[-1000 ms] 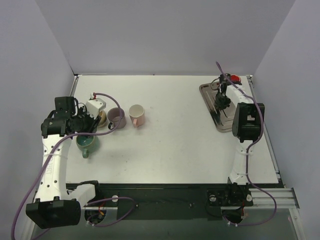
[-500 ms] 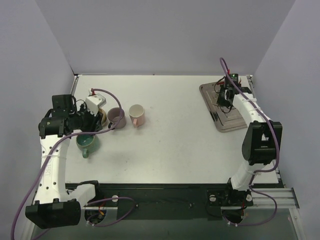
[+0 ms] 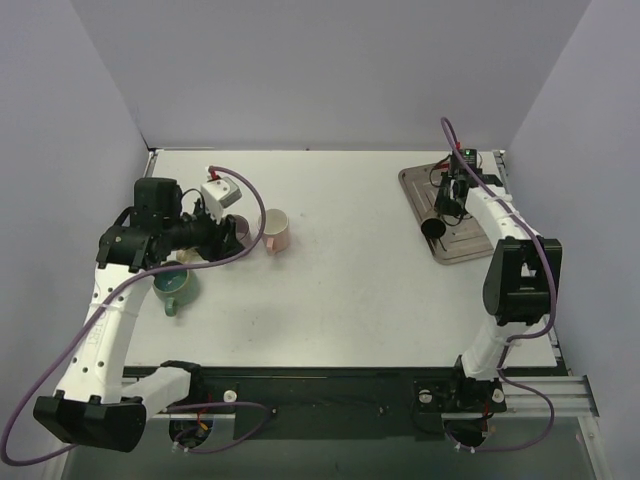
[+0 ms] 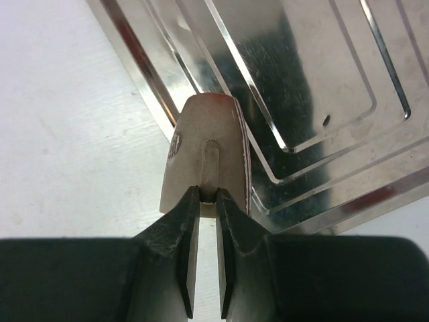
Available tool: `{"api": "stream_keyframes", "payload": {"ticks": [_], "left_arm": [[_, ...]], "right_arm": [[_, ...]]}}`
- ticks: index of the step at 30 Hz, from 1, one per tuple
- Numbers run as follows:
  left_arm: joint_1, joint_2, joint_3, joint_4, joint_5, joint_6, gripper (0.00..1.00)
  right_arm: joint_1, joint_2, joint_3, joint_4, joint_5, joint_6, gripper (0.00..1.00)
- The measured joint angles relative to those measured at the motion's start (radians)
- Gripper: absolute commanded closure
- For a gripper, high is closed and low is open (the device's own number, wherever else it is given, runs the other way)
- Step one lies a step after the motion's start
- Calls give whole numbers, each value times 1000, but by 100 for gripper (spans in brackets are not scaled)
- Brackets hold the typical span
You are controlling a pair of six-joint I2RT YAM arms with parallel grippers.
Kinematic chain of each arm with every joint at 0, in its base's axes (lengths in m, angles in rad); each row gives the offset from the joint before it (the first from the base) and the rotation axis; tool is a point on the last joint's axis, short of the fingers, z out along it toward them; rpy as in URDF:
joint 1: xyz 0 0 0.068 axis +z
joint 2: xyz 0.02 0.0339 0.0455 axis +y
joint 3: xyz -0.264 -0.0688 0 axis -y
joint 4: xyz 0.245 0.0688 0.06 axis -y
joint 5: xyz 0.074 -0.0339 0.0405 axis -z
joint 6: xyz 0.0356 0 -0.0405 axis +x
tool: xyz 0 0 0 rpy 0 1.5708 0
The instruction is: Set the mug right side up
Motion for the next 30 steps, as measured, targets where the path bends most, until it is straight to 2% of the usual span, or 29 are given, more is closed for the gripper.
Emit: {"api": "stream_keyframes", "payload": {"ticks": [6, 10, 11, 12, 14, 19, 24, 28, 30], "left_arm": [[-26, -5, 0, 18, -32, -18, 42], [-98, 21, 0, 27, -72, -31, 37], [-125, 33, 0, 33, -87, -35, 34], [-156, 50, 0, 40, -107, -39, 25], [-229, 87, 0, 59, -157, -49, 16], [-430, 199, 44, 120, -299, -79, 14], [-593, 290, 80, 256, -438, -82, 13], [-685, 352, 80, 410, -537, -71, 12], [-717, 350, 32, 535, -577, -49, 11]], "right_arm": [[-13, 44, -1, -14, 1, 4, 100], [-13, 15, -6, -13, -19, 31, 100], [-13, 0, -10, -11, -26, 38, 100], [-13, -14, -13, -11, -32, 45, 100], [-12, -60, -22, -11, -50, 63, 100], [-4, -188, -37, -8, -102, 109, 100], [26, -261, -39, -10, -128, 142, 100], [74, -276, -62, -14, -143, 186, 100], [108, -294, -97, -12, -159, 222, 100]]}}
